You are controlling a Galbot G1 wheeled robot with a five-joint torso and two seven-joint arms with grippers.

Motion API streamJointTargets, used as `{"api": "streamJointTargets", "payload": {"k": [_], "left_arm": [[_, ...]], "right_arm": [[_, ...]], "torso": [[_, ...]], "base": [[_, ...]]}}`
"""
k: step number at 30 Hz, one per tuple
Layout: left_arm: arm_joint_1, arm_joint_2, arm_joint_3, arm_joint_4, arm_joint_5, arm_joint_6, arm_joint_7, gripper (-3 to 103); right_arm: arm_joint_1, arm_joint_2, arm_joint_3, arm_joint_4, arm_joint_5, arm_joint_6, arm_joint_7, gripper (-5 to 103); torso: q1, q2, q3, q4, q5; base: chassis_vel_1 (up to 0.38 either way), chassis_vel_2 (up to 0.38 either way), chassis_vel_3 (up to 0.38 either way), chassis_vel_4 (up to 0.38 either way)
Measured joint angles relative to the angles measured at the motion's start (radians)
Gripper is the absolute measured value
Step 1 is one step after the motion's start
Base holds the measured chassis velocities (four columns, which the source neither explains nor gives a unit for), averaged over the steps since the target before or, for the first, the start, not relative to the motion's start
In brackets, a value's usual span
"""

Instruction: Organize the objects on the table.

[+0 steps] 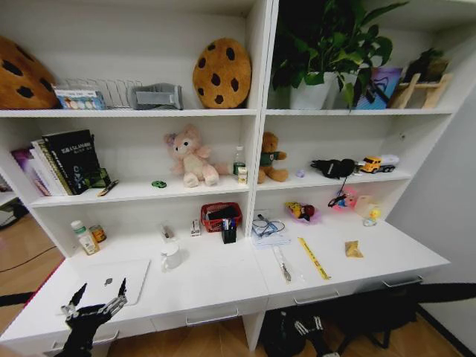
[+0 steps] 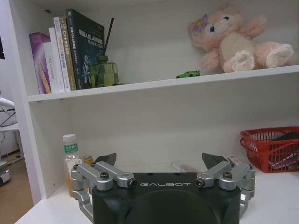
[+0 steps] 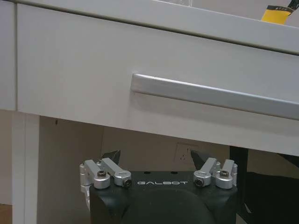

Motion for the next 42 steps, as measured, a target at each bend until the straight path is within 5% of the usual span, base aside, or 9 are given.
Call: {"api": "streamJointTargets", "payload": {"k": [2,3,9,16,23,30,37,42], "left_arm": [[0.000,0.000,0.000,0.000,0.000,0.000,0.000,100],[0.000,0.000,0.000,0.000,0.000,0.000,0.000,100],[0.000,0.000,0.000,0.000,0.000,0.000,0.000,100],[0.000,0.000,0.000,0.000,0.000,0.000,0.000,100],[0.000,0.000,0.000,0.000,0.000,0.000,0.000,100],[0.000,0.000,0.000,0.000,0.000,0.000,0.000,100],[0.000,0.000,0.000,0.000,0.000,0.000,0.000,100],[0.000,0.000,0.000,0.000,0.000,0.000,0.000,100]], "right_arm": [[-0.002,0.000,0.000,0.002,0.001,0.000,0.000,86],[-0.048,-0.007,0.010,0.067,0.021,-0.009,0.000,96],[-0.150,-0.032,0.033,0.225,0.085,-0.039,0.004,100],[-0.574,-0.119,0.102,0.686,0.273,-0.035,0.032,100],[-0.724,-0.082,0.157,0.918,0.286,-0.025,0.097,100],[-0.666,-0.079,0.330,1.120,0.375,-0.119,0.146,100],[-0.560,-0.217,0.527,1.330,0.568,-0.427,0.235,100],[-0.553,-0.245,0.542,1.325,0.581,-0.477,0.233,100]], "torso": [[0.000,0.000,0.000,0.0000,0.0000],[0.000,0.000,0.000,-0.0002,0.0001],[0.000,0.000,0.000,-0.0001,0.0003],[0.000,0.000,0.000,-0.0004,-0.0003],[0.000,0.000,0.000,-0.0004,0.0000],[0.000,0.000,0.000,-0.0003,0.0003],[0.000,0.000,0.000,0.0002,-0.0002],[0.000,0.000,0.000,-0.0002,-0.0001]], "base": [[0.000,0.000,0.000,0.000],[0.000,0.000,0.000,0.000],[0.000,0.000,0.000,0.000],[0.000,0.000,0.000,0.000],[0.000,0.000,0.000,0.000],[0.000,0.000,0.000,0.000],[0.000,0.000,0.000,0.000],[0.000,0.000,0.000,0.000]]}}
